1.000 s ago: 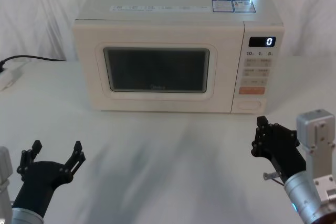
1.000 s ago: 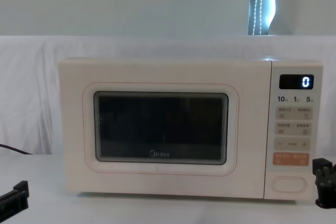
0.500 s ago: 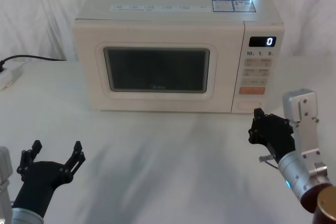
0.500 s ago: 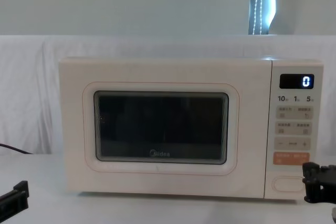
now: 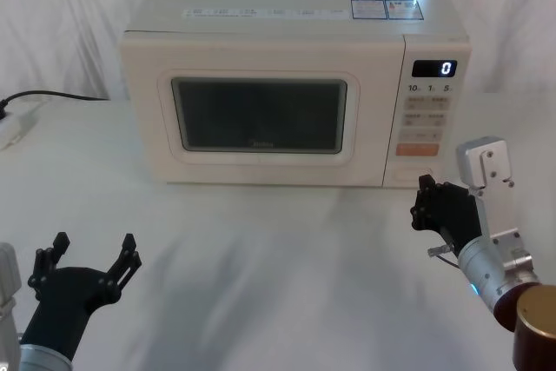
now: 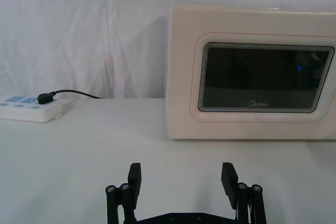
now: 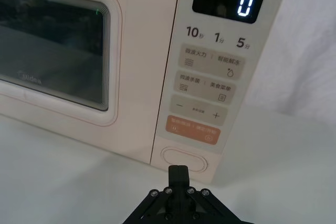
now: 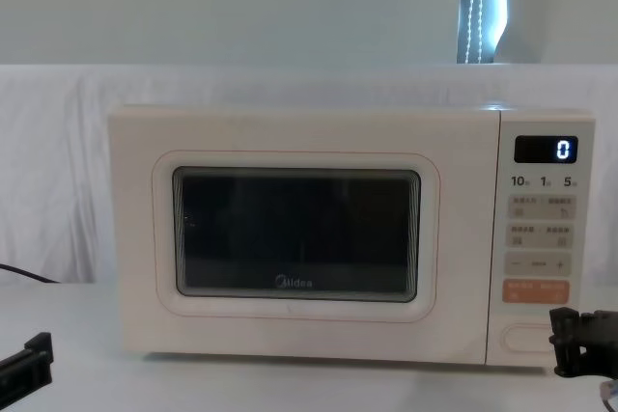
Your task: Press the button to open the microwave door with one hand; close the microwave door with the other hand.
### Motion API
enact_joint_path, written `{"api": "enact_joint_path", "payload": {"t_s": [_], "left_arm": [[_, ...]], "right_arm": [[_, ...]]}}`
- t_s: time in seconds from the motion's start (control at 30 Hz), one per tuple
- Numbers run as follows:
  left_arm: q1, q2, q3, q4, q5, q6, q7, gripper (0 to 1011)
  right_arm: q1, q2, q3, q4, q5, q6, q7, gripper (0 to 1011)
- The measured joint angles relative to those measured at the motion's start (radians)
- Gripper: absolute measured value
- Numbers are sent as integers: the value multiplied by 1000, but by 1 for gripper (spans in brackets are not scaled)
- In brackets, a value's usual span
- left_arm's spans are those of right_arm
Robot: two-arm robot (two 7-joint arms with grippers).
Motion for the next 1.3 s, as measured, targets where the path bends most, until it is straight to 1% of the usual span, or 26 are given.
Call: {"api": "enact_joint_path", "payload": {"t_s": [0.23,0.5,0.87,1.3], "left_arm": [[0,0,0,0,0,0,0,1001],[0,0,0,0,0,0,0,1001],[0,0,0,0,0,0,0,1001],[0,0,0,0,0,0,0,1001]], "right_arm": [[43,-11,3,64,-11,0,3,0],[76,-20,7,115,-18,1,3,0],[95,-28,12,149,-29,0,2,0],[134,-48,18,217,-30,-9,-6,0]]}}
